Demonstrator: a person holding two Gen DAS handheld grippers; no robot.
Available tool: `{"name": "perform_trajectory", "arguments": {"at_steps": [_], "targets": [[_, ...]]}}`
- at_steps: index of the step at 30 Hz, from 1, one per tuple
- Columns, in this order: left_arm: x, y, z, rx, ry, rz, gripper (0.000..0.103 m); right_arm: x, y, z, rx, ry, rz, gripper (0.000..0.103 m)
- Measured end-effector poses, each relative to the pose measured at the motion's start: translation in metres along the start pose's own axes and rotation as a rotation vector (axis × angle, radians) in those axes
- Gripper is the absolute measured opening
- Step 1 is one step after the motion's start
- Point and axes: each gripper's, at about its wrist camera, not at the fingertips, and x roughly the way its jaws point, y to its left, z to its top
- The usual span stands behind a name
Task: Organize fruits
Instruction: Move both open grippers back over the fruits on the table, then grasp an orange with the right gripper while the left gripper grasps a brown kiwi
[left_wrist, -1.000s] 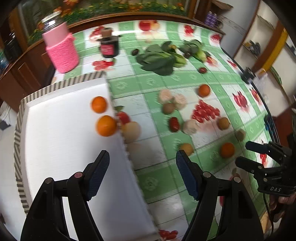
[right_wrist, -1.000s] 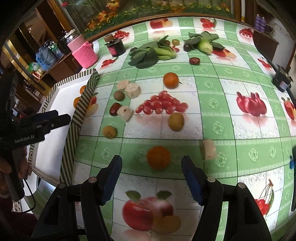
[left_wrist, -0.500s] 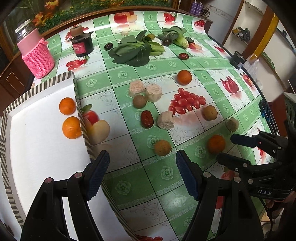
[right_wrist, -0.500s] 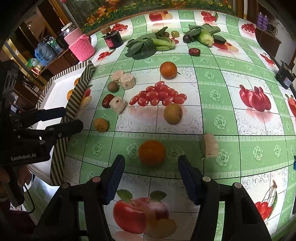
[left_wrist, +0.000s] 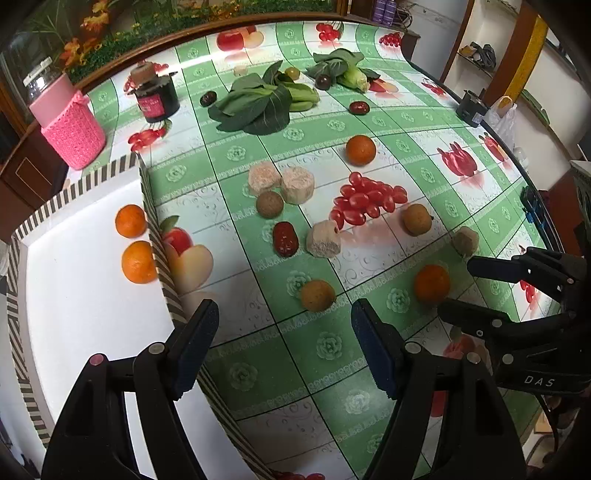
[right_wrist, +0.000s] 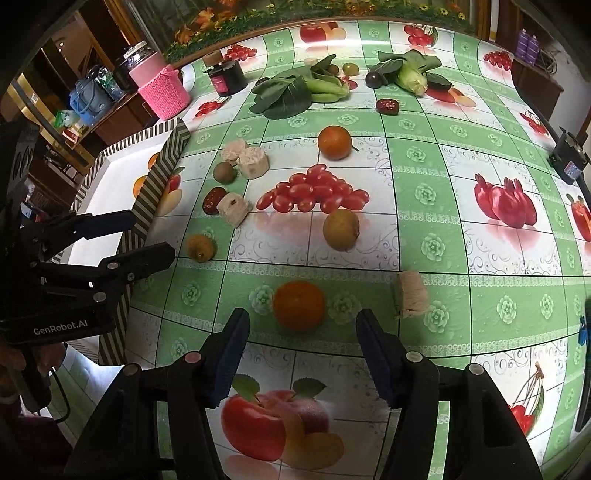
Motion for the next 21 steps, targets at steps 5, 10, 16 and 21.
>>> {"name": "perform_trajectory", "arguments": {"at_steps": [5,10,16,21], "targets": [[0.003,0.003,-0.001,-0.023,0.015,0.000,0.074,-0.001,-0.002,-0.001,0.004,-0.003,-0.001,0.062],[0.004,0.003,-0.001,-0.021,0.017,-0.004,0.074,0.000,-0.003,-0.001,0.010,-0.002,0.000,0.062],[0.008,0.001,-0.001,-0.014,0.024,-0.008,0.074,0.004,0.000,0.001,-0.002,-0.001,0.004,0.062],[0.011,-0.002,0.000,-0.003,0.022,-0.011,0.074,0.009,0.002,0.002,-0.014,0.002,0.008,0.062]]}}
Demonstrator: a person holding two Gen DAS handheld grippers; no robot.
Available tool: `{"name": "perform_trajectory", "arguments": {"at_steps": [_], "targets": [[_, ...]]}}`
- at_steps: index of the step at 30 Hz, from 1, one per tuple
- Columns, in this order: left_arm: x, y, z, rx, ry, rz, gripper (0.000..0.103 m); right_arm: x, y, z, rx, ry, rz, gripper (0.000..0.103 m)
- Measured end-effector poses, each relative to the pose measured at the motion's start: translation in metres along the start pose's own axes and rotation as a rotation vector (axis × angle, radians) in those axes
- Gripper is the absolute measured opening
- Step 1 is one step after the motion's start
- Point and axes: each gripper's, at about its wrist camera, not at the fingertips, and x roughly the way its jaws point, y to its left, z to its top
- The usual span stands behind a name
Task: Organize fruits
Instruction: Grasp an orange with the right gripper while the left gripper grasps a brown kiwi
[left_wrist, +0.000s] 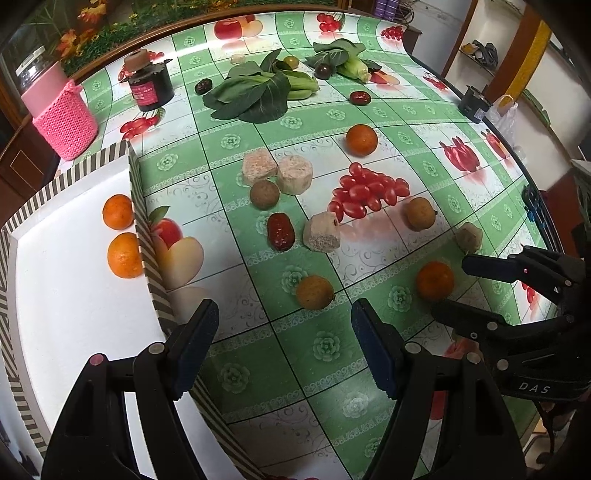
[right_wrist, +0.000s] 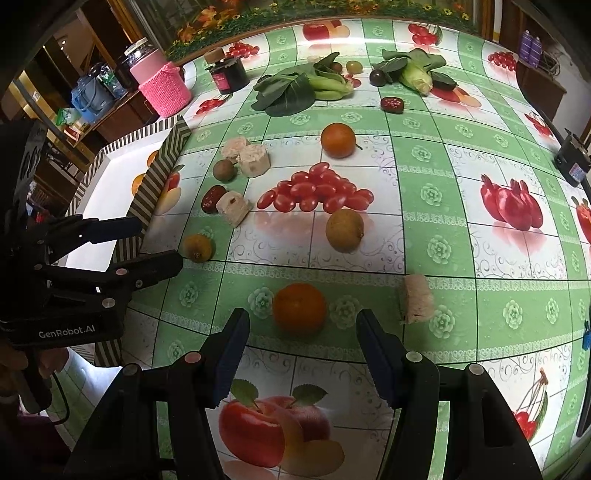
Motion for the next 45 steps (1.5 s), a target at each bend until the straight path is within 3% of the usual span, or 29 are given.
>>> {"name": "perform_trajectory", "arguments": {"at_steps": [3,8,9,11,13,14,16,22,24,33,40,41,43,45], "targets": [[0.004,-0.002,0.000,0.006,0.007,-0.002,0.074,0.005,0.000,0.000,-0.001,0.009,0.003,0.060],[0.013,-0.005,0.002,0.014,0.013,-0.014,0.074,0.015,0.001,-0.002,-0.014,0.043,0.001,0.036],[0.015,-0.006,0.002,0.017,0.014,-0.017,0.073,0.015,0.001,-0.002,-0.018,0.033,0.001,0.035],[0.019,-0.007,0.002,0.023,0.018,-0.023,0.059,0.015,0.000,-0.001,-0.009,0.031,0.015,0.033],[0.025,-0.006,0.002,0.016,0.037,-0.032,0.036,0.016,-0.001,0.000,-0.003,0.027,0.023,0.033],[0.027,-0.004,0.001,0.006,0.038,-0.035,0.034,0.016,-0.001,0.000,-0.001,0.026,0.025,0.032],[0.025,-0.003,0.001,0.004,0.028,-0.027,0.019,0.015,-0.002,0.000,0.003,0.025,0.027,0.032],[0.014,0.006,0.000,-0.028,0.008,-0.034,0.017,0.008,-0.001,0.002,0.015,0.009,0.053,0.032],[0.007,0.009,0.001,-0.035,-0.003,-0.035,0.012,0.004,0.001,0.004,0.013,0.004,0.058,0.032],[-0.021,0.026,0.004,-0.065,-0.052,-0.058,0.011,-0.009,0.019,0.016,-0.016,-0.029,0.078,0.032],[-0.019,0.021,-0.002,-0.041,-0.040,-0.101,0.014,-0.009,0.019,0.015,-0.011,-0.021,0.071,0.032],[-0.018,0.018,-0.003,-0.034,-0.036,-0.111,0.017,-0.008,0.019,0.013,-0.010,-0.017,0.068,0.032],[-0.017,0.012,-0.005,-0.013,-0.032,-0.128,0.042,-0.008,0.016,0.009,-0.002,-0.013,0.070,0.032],[-0.016,0.007,-0.006,0.007,-0.032,-0.143,0.059,-0.007,0.013,0.006,0.004,-0.009,0.073,0.032]]}}
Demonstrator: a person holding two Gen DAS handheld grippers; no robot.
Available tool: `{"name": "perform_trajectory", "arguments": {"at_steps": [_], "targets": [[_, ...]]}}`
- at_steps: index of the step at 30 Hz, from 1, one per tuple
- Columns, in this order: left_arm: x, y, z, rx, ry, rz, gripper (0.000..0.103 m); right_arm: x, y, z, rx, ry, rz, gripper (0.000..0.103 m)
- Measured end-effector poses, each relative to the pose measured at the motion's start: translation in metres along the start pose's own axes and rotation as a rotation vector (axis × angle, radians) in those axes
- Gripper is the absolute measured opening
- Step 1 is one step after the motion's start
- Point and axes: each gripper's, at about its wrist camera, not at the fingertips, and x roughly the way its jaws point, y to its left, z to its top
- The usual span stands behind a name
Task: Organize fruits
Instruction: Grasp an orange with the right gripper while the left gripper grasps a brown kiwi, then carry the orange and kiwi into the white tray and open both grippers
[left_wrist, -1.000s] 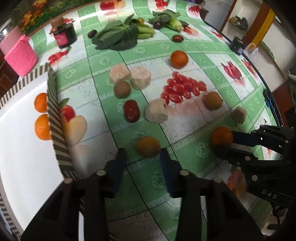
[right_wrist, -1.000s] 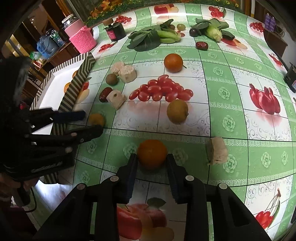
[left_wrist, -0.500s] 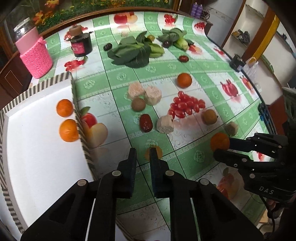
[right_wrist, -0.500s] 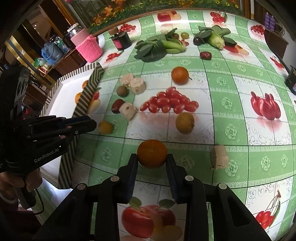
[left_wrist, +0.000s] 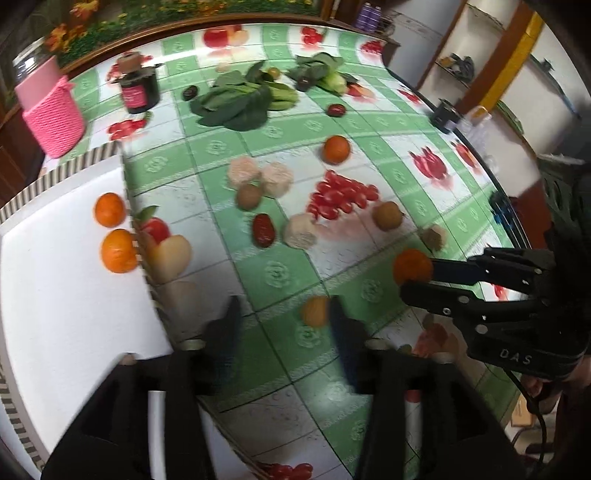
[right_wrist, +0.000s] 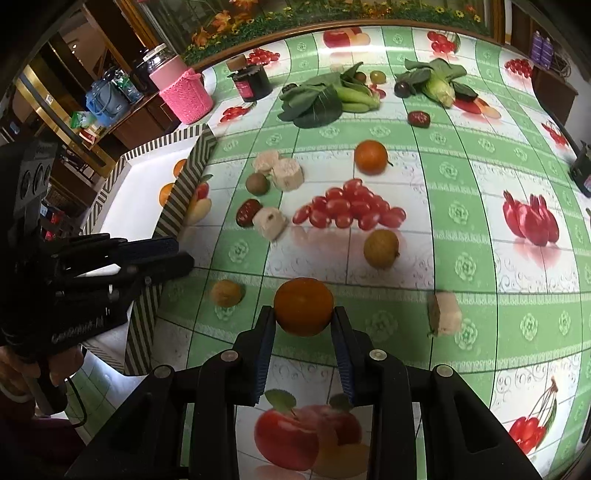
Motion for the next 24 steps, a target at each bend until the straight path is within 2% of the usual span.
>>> {"name": "perform_trajectory", "arguments": {"at_steps": [9,11,15,24], "targets": [[0.035,-0.013,0.006,0.043,0.032,0.003,0.060,-0.001,-0.011,-0.006,0.022,0.006,-0.001,0.032],[0.045,-0.012,0.007,0.039,0.055,0.018,0.049,-0.001,-0.014,-0.007,0.027,0.009,-0.002,0.032],[0.046,-0.011,0.005,0.048,0.046,0.034,0.022,-0.001,-0.019,-0.008,0.040,0.010,-0.002,0.032],[0.028,0.002,0.000,-0.008,0.048,0.005,0.022,-0.001,-0.009,-0.001,0.019,0.008,0.015,0.032]]}}
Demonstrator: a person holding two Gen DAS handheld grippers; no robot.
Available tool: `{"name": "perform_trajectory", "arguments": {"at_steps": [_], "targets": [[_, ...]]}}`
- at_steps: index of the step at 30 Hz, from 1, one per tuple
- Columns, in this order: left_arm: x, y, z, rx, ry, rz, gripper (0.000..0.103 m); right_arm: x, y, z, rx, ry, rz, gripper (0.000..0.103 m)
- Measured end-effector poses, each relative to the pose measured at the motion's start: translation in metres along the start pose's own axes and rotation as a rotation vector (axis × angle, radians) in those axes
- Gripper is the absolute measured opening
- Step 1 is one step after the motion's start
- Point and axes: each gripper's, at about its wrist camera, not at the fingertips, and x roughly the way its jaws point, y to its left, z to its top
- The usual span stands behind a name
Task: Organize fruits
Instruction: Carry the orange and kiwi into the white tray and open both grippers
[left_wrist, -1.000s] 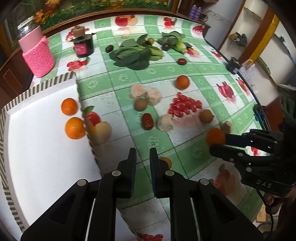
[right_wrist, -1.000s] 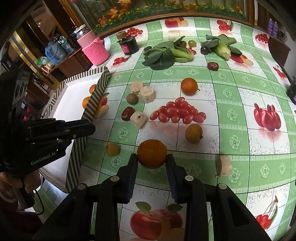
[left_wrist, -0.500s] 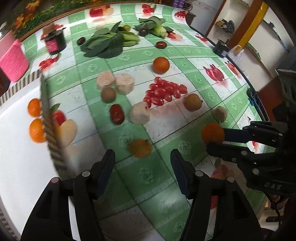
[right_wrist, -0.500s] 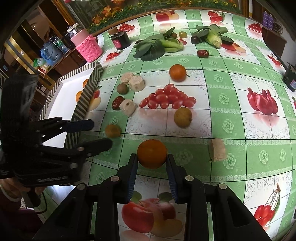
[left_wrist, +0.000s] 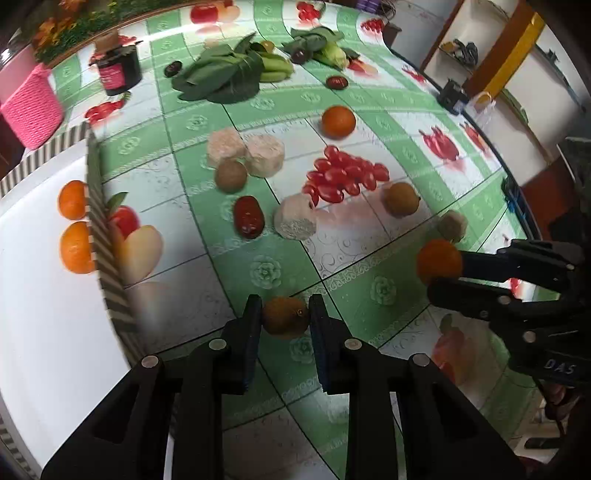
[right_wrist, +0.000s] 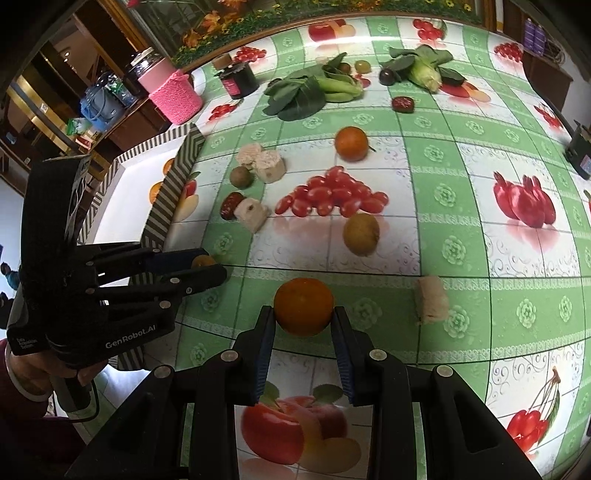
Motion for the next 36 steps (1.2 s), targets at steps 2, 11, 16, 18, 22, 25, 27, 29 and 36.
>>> {"name": "perform_trajectory", "arguments": {"at_steps": [2,11,16,18,22,25,27,29,36], "targets": [[-0.009,0.002,0.001,-0.001,-0.012,0.011,0.022,0.000,0.005,0.003,-0.007,-0.003,0.005,0.032],[-0.048,0.031,0.002,-0.038,-0.070,0.128,0.023,0.002,0.050,0.026,-0.094,-0.018,0.047,0.032],[-0.059,0.056,0.000,-0.088,-0.080,0.185,0.023,0.008,0.077,0.039,-0.140,-0.022,0.075,0.032],[-0.062,0.065,-0.002,-0.104,-0.083,0.200,0.023,0.011,0.088,0.044,-0.157,-0.023,0.084,0.032],[-0.067,0.082,-0.007,-0.129,-0.082,0.229,0.023,0.018,0.108,0.051,-0.185,-0.018,0.104,0.032],[-0.070,0.097,-0.011,-0.155,-0.081,0.250,0.023,0.024,0.120,0.056,-0.207,-0.012,0.113,0.032],[-0.071,0.104,-0.012,-0.164,-0.079,0.260,0.023,0.027,0.129,0.058,-0.221,-0.008,0.118,0.032],[-0.070,0.112,-0.014,-0.172,-0.076,0.271,0.023,0.031,0.137,0.062,-0.233,-0.005,0.126,0.032],[-0.066,0.139,-0.016,-0.209,-0.062,0.303,0.023,0.045,0.158,0.074,-0.269,0.010,0.147,0.031]]}}
